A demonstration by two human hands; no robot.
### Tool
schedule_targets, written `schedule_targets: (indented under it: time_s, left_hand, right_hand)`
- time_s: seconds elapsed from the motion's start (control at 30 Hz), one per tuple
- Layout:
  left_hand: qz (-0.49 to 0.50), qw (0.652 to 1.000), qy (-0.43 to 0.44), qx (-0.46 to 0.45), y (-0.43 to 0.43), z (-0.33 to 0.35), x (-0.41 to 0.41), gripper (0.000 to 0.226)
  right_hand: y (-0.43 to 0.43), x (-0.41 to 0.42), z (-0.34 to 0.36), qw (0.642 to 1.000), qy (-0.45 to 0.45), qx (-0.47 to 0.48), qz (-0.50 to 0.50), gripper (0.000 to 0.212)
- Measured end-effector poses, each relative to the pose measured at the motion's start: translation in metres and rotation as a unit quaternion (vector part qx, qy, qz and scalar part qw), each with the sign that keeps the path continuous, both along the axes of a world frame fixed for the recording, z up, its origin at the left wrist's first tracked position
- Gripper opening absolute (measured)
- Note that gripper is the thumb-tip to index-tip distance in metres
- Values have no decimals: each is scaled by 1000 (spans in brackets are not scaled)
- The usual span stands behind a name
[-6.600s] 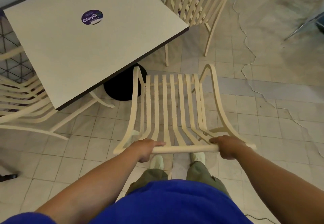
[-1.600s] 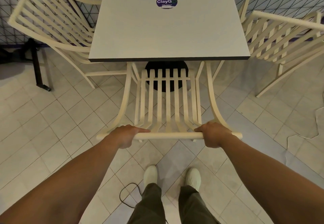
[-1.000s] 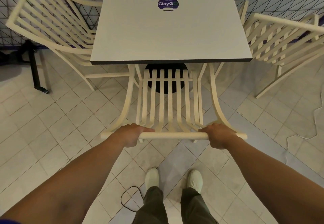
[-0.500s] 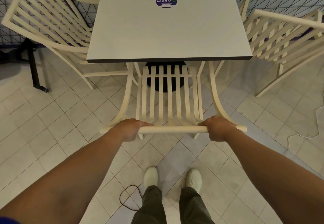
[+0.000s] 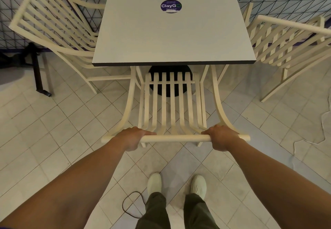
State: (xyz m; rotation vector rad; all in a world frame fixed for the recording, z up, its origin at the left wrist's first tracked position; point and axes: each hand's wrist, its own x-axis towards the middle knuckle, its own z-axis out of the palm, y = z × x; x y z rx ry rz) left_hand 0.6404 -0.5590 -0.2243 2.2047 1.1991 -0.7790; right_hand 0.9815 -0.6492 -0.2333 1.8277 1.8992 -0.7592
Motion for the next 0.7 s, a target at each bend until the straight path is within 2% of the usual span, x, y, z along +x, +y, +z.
schedule_targets:
  time_s: [0.3,0.7]
  left_hand:
    - [8,1000,0,-2,-8,-1,-3,95]
    - [6,1000,1,0,-21,-4,-11,99]
  right_hand:
    - [-5,-2,-2,1000,12,7,-3,52]
    - [-21,-8,-1,1000,-5,5,6,59]
